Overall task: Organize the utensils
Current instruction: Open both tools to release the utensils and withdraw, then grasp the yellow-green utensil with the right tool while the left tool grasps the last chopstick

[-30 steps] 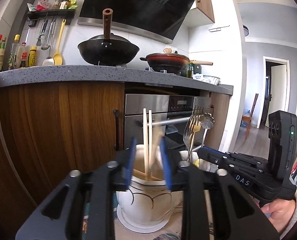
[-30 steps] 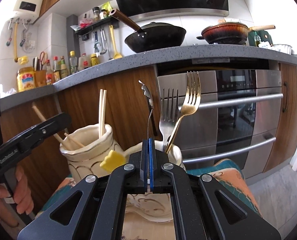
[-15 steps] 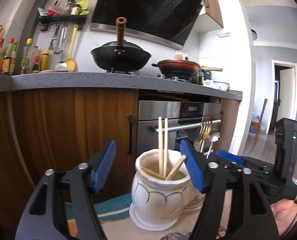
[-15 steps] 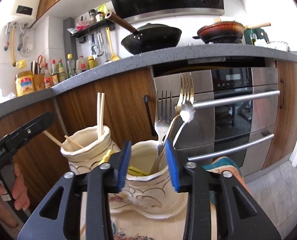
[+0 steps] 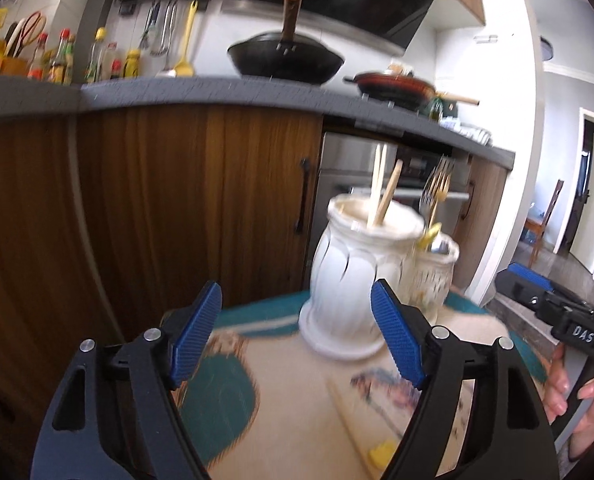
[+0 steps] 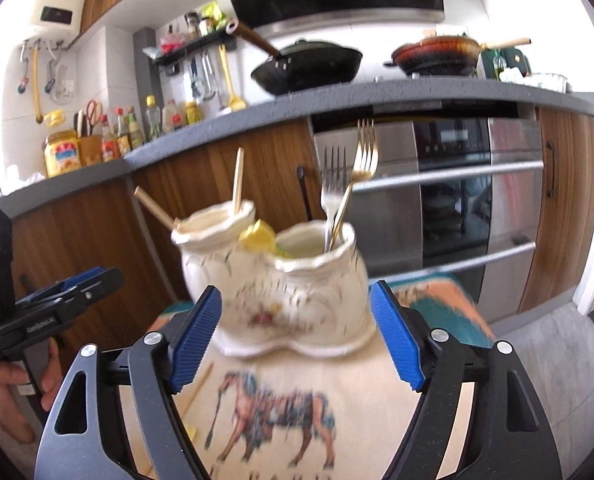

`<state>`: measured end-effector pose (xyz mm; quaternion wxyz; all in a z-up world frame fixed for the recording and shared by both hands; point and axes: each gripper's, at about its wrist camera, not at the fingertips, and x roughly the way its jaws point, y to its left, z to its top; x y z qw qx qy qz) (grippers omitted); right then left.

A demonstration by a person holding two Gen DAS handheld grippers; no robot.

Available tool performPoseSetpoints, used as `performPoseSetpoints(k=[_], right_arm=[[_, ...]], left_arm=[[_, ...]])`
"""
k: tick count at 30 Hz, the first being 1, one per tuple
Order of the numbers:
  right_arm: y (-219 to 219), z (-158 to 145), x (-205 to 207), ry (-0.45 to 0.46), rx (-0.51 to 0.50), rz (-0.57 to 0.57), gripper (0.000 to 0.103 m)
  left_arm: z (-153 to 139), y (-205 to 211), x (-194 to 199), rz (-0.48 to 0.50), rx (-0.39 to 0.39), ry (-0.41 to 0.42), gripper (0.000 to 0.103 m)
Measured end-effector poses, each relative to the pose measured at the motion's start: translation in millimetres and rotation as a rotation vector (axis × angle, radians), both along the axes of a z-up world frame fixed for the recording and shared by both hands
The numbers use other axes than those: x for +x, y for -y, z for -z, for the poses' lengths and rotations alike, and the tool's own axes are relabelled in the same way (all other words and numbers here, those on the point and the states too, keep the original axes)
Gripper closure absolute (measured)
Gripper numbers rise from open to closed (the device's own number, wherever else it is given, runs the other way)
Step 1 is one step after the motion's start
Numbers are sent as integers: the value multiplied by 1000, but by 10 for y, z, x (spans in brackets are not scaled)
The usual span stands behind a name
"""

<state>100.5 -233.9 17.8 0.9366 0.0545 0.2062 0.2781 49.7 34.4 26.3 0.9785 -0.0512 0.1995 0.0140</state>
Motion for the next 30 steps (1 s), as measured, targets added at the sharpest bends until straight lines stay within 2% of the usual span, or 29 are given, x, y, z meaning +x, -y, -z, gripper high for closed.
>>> performPoseSetpoints(k=[5,10,17,22,25,27,29,30], right_arm=[[-155,173,-206,-111,-86,-93,24],[-429,378,-475,-159,-207,-196,24],[-664,536,-654,-237,-285,-276,26],[-833,659,-719,-278,-365,-316,41],[-945,727,-771,-293,-409,-339,58],[-988,761,-804,-288,-425,-341,74],[-998,775,-811,-289,-410,-341,88],[-982,779,-795,-294,-402,-338,92]], left_arm=[[163,-36,-160,-16,27,-94,24],[351,-131,-252,-14,-22,-182,24],[576,-185,-248,-35,-42,-264,24],[582,-160,-267,-20,-39,-250,24],[582,-132,-259,-10,-37,-252,24],[585,-110,-255,-3,-32,-256,24],[579,-81,-249,7,-31,-258,24],[573,-64,-244,12,-31,-260,24]])
